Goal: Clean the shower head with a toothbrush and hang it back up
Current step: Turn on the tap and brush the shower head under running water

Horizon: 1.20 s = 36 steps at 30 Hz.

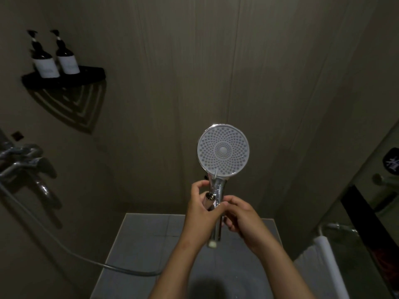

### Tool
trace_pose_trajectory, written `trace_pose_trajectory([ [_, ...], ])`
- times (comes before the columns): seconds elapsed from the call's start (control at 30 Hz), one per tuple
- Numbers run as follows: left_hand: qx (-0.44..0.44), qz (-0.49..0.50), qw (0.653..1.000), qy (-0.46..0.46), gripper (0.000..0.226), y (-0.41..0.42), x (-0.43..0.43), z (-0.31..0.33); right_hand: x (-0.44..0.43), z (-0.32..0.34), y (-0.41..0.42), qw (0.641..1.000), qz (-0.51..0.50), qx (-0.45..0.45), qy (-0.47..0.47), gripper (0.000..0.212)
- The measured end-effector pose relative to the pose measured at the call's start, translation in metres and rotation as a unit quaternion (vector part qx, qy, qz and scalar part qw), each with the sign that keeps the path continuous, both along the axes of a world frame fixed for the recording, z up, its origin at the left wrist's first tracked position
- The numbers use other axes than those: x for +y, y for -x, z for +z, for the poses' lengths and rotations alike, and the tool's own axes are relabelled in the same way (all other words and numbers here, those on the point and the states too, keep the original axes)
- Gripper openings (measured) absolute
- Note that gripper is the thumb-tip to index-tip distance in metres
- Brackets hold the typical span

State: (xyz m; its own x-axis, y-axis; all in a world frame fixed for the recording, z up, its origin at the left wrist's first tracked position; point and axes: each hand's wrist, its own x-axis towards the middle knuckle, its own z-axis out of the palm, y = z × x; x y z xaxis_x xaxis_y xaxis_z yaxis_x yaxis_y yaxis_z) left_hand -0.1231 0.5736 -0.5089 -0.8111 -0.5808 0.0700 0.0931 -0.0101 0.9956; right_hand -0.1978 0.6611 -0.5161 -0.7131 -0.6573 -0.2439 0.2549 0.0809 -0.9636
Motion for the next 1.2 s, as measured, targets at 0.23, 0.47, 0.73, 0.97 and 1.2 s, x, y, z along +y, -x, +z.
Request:
trace_pose_trajectory([
  [0.23, 0.008, 0.007, 1.000, -0.006, 0.048, 0.000, -0.001, 0.001, -0.003, -0.001, -0.004, 0.999, 0.004, -0.047, 0.004, 0.025],
  [0.47, 0.005, 0.015, 1.000, -0.022, 0.045, 0.002, -0.002, 0.000, -0.009, 0.002, -0.003, 0.996, 0.029, -0.076, 0.021, 0.044],
  [0.73, -0.016, 0.020, 1.000, 0.004, 0.038, 0.004, -0.004, -0.009, -0.011, 0.010, 0.000, 0.995, 0.071, -0.059, -0.025, 0.035],
  [0.97, -0.034, 0.039, 0.997, 0.051, 0.030, 0.004, -0.003, -0.014, -0.013, 0.004, 0.000, 0.997, 0.046, -0.053, -0.009, 0.029],
  [1.2, -0.041, 0.064, 0.992, 0.099, 0.020, 0.004, 0.004, -0.017, -0.011, 0.005, 0.004, 0.999, -0.009, -0.032, 0.025, 0.021],
])
